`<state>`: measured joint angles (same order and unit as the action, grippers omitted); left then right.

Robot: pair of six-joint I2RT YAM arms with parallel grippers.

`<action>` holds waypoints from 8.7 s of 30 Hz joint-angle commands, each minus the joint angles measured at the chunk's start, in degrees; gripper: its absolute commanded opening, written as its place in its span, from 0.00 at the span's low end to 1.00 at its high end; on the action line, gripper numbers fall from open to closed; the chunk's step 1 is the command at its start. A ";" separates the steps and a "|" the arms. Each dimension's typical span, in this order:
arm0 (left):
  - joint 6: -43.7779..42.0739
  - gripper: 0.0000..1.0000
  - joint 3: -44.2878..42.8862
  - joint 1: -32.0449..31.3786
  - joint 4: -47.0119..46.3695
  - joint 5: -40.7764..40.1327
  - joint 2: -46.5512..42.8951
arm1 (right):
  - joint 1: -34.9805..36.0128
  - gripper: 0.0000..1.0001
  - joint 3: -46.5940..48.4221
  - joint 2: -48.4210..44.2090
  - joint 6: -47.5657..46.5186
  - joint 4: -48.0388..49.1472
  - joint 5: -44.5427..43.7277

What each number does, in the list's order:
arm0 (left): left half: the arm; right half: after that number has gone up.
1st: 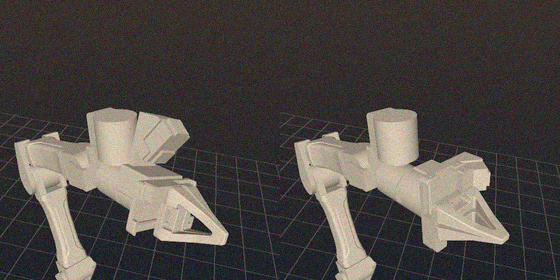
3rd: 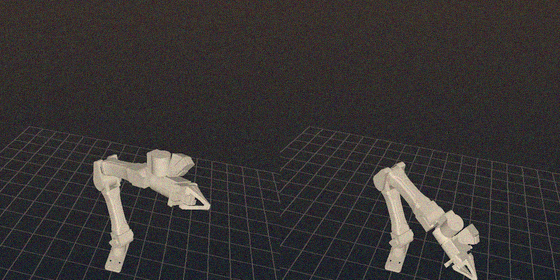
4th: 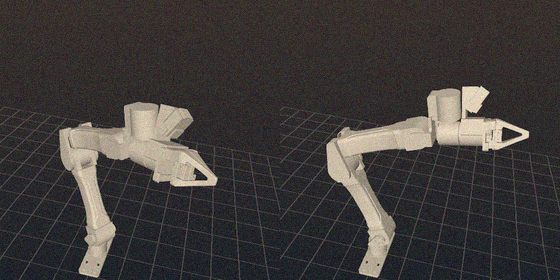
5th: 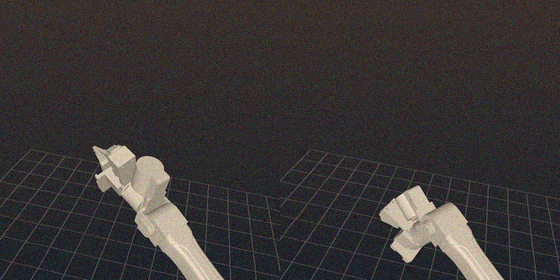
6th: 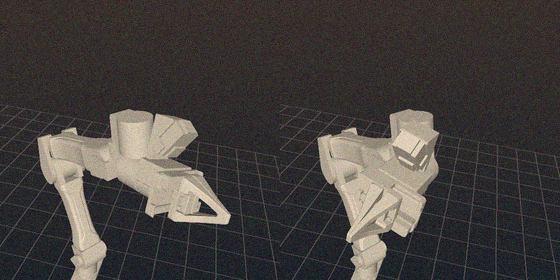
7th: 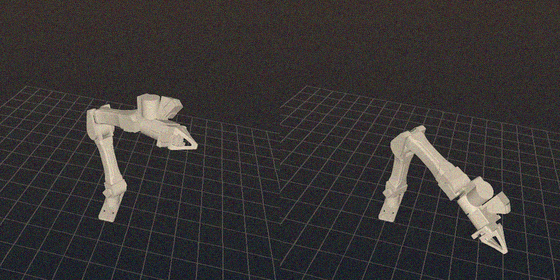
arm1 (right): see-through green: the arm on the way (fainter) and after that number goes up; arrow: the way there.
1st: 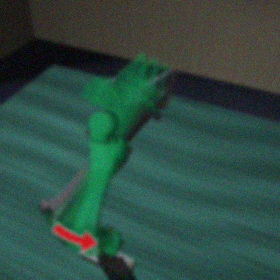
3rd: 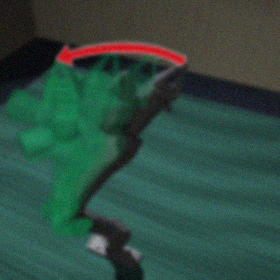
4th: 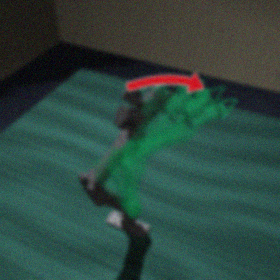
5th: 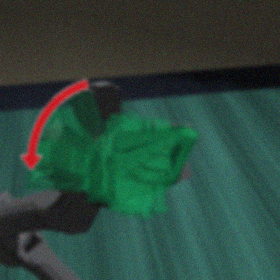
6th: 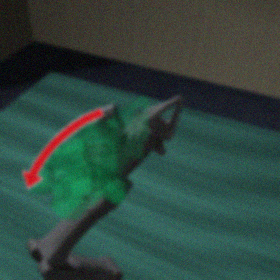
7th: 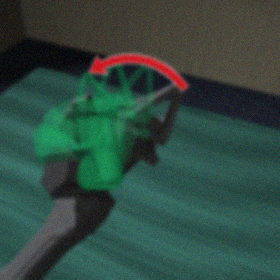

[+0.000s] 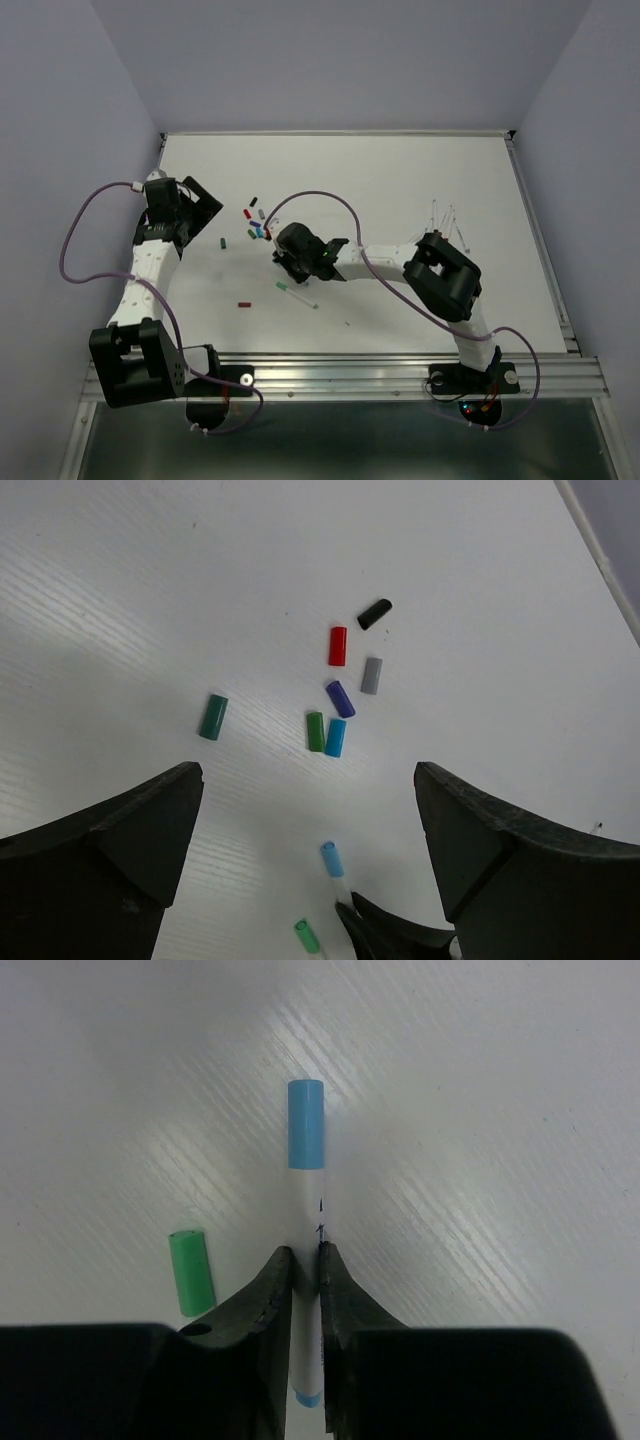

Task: Open the pen caps

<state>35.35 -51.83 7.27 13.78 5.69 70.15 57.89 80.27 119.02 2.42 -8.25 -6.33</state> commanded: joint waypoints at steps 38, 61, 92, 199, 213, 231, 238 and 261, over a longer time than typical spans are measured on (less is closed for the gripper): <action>13.78 0.44 -0.55 -29.59 -27.40 12.06 2.36 | -9.37 0.01 -14.26 -31.92 13.75 14.14 6.77; 10.97 0.00 -5.12 -30.21 -22.66 0.20 1.48 | -9.37 0.01 -22.17 -38.51 5.85 3.24 27.85; 13.42 0.00 -2.92 -32.58 -23.36 -1.92 0.78 | -8.14 0.63 -13.59 -37.40 2.52 5.18 8.52; 3.58 0.99 1.47 -20.10 5.47 -16.33 -13.55 | 2.32 1.00 -11.20 -16.30 1.89 -3.18 -1.59; 4.81 0.99 3.93 -19.57 3.45 -13.78 -12.76 | 4.51 0.81 -10.22 -6.52 3.21 -1.68 -0.27; 3.49 0.99 8.06 -19.57 -4.36 0.61 -14.07 | 2.76 0.01 -14.25 -15.73 11.64 6.04 -0.26; 7.62 0.99 10.97 -23.25 -14.56 9.16 -13.99 | -1.29 0.01 -21.55 -29.98 17.00 14.84 3.77; 11.67 0.51 10.35 -29.41 -20.46 7.49 -11.18 | -3.66 0.01 -18.84 -33.59 16.31 16.51 7.91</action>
<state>47.31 -40.75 -21.47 -3.42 12.84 59.40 54.65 59.00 86.70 19.27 4.89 0.86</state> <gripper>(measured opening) 0.527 0.113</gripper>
